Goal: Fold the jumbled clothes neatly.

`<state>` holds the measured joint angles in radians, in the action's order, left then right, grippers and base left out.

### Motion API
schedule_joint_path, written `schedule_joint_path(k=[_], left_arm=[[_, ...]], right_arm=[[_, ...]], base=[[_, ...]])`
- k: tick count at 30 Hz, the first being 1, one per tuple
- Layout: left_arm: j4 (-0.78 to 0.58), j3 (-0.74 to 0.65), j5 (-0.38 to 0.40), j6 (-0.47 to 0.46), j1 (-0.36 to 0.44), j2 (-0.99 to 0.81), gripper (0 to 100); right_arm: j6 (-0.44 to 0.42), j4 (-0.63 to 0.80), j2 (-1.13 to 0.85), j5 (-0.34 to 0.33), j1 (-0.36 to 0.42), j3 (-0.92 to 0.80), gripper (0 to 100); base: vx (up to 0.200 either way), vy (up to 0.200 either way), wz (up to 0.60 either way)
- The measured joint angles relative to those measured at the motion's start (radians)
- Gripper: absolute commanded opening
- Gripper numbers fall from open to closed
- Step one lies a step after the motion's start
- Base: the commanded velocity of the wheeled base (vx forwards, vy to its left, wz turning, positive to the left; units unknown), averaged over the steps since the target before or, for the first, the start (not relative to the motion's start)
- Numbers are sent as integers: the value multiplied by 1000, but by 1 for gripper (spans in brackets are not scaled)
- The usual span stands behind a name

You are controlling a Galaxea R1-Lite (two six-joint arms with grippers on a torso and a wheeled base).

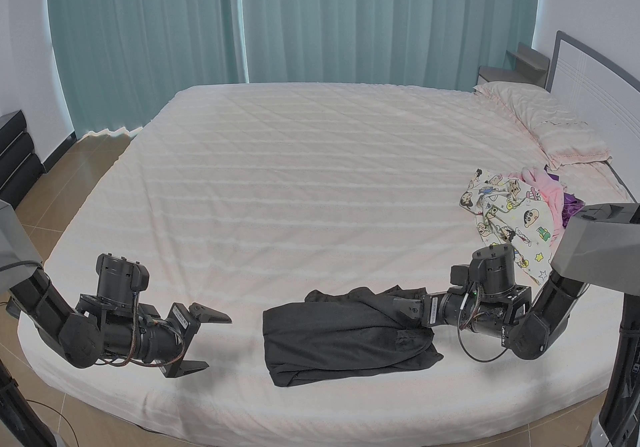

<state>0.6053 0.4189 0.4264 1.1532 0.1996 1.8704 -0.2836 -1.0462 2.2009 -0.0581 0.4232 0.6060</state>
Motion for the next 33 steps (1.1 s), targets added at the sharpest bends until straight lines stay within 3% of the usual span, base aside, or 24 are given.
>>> schedule_joint_path(k=[11, 27, 33], left_arm=[[0, -1, 0, 0, 0, 0, 100], [0, -2, 0, 0, 1, 1, 100], [0, -2, -17, -11, 5, 3, 100]], right_arm=[[-275, 199, 63, -103, -4, 164, 100], [-287, 212, 21, -112, 10, 122, 100], [-310, 208, -18, -114, 51, 114, 100]], base=[[0, 0, 0], [0, 0, 0], [0, 0, 0]])
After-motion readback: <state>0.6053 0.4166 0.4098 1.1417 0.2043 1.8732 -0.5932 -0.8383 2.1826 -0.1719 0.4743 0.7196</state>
